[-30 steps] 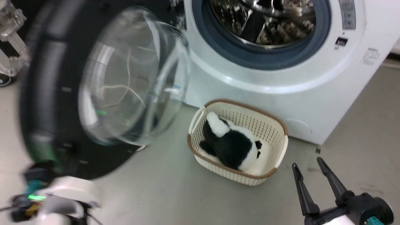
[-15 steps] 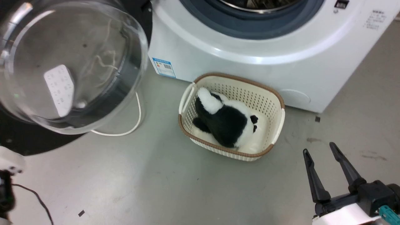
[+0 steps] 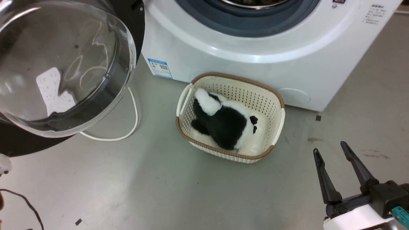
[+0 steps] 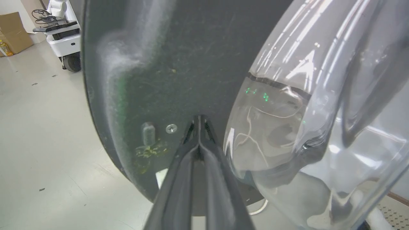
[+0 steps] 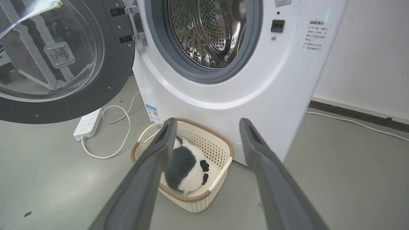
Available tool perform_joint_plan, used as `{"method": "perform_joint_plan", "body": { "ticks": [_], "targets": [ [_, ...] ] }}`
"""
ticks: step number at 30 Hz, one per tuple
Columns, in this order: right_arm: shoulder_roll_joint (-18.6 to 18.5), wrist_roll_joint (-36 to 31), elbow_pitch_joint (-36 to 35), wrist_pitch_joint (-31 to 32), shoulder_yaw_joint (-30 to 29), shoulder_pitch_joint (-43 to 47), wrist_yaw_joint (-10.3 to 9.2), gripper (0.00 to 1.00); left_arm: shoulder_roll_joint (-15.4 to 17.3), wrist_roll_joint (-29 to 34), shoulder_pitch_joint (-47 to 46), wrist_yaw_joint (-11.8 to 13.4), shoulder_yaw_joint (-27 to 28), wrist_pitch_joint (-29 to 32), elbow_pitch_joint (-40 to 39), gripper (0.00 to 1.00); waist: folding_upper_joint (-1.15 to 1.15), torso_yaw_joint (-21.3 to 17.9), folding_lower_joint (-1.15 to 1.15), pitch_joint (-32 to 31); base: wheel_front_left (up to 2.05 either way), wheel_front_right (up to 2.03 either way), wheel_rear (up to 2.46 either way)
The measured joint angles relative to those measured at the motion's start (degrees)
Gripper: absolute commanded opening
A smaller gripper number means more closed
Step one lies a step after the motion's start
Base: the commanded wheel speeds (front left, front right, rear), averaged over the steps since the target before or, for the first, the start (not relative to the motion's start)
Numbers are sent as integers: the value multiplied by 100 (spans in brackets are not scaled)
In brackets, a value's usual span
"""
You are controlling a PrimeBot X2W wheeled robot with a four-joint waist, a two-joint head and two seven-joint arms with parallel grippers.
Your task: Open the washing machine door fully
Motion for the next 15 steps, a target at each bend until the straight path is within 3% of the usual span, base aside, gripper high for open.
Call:
{"method": "perform_joint_plan", "body": {
  "ticks": [8, 12, 13, 15],
  "targets": [
    [122, -69, 164, -119, -240, 3, 0, 100, -65, 336, 162, -245, -175, -243, -508, 0, 0, -113, -1, -462, 0, 0, 0],
    [194, -143, 244, -208, -404, 8, 0, 100, -430, 601, 580, -246, -459, -279, -1278, 0, 0, -228, -1, -765, 0, 0, 0],
    [246, -169, 257, -231, -476, 12, 0, 100, -681, 641, 838, -177, -556, -278, -1682, 0, 0, -311, -1, -918, 0, 0, 0],
    [265, -191, 265, -253, -494, 13, 0, 100, -779, 661, 967, -141, -601, -279, -1879, 0, 0, -357, -1, -990, 0, 0, 0]
  ]
}}
